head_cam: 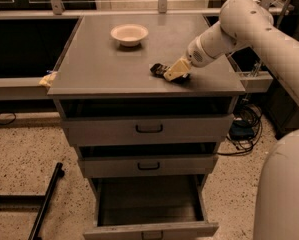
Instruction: Place rxbar chocolate into bottom drawer
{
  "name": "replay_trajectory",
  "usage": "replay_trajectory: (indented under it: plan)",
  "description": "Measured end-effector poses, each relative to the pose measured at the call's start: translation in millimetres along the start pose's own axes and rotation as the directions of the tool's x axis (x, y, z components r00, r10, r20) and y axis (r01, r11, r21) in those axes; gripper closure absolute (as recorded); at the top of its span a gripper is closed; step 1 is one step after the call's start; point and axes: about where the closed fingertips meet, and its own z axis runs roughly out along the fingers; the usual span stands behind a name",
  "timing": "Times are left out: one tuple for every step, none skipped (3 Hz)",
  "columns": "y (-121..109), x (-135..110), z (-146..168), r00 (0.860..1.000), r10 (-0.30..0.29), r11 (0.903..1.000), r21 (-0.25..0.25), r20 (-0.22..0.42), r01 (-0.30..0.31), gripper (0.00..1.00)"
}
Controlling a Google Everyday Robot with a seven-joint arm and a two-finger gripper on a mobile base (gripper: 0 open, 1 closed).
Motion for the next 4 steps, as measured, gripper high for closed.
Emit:
replay_trajectory:
  plan:
    - [12,-4,-31,0.999,-0.028,0.9993,-0.022,0.041,0.029,1.0]
    - [30,-6,-85,0.99,-0.091,0.9954,-0.019,0.105,0.093,1.0]
    - [60,26,-148,0.978,-0.138,0.9892,-0.028,0.155,0.144,1.0]
    - [61,25,-147,0.978,-0.139,0.9889,-0.031,0.155,0.145,1.0]
